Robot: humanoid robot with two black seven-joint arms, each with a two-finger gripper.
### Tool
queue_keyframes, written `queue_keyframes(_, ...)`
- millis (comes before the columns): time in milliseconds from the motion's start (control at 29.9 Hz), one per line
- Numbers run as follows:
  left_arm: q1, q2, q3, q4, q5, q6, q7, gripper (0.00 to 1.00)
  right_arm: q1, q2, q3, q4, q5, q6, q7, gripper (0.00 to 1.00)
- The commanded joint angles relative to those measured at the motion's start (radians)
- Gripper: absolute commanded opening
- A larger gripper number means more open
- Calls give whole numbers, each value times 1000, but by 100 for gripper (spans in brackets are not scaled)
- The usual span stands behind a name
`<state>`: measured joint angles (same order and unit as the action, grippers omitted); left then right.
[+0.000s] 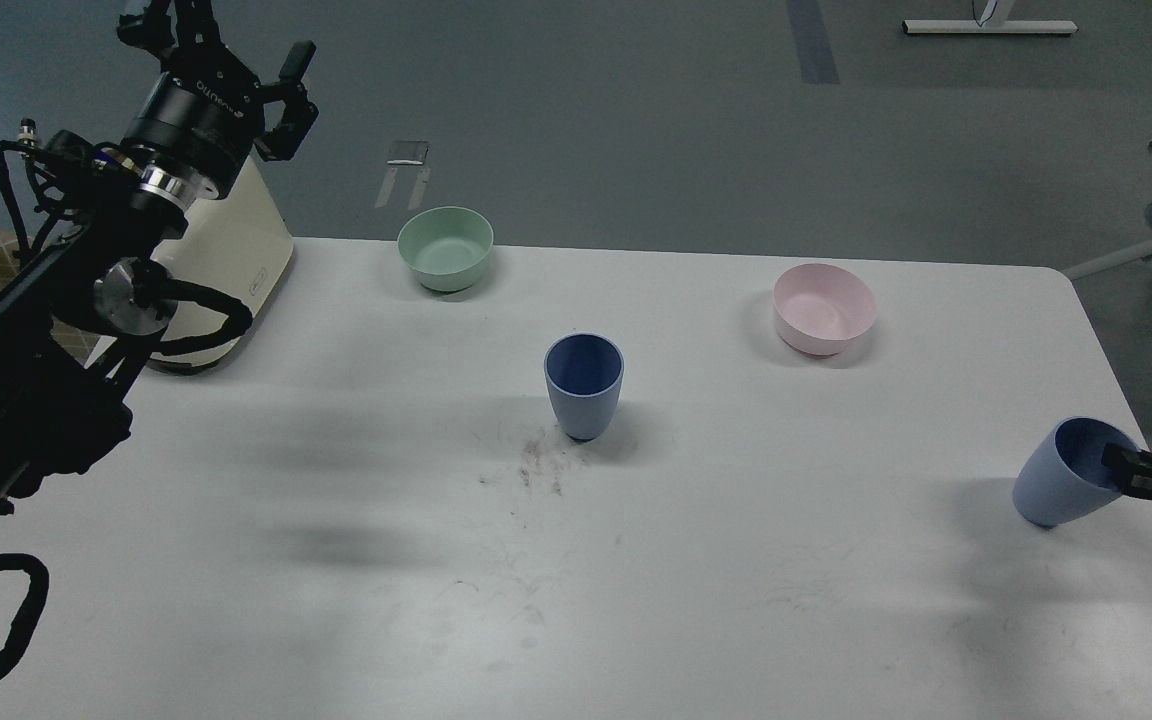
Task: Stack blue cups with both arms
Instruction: 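Lift the blue cup with the right gripper and carry it above the centered cup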
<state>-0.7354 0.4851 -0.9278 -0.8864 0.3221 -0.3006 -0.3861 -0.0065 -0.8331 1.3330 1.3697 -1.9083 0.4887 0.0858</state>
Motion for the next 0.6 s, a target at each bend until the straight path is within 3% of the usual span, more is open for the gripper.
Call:
queue_keyframes(0,1,0,0,1,0,0,0,98,0,3,0,-1,0,0,0,0)
queue_keyframes(201,1,1,-2,1,0,0,0,98,25,2,18,8,15,0,11,0)
queue_keyframes(434,1,12,-2,-2,-2,0,0,98,293,-23,26,9,69,0,22,0)
queue_keyframes(568,5,12,-25,-2,-2,-3,-2,98,410,-15,-50,86,75,0,22,0)
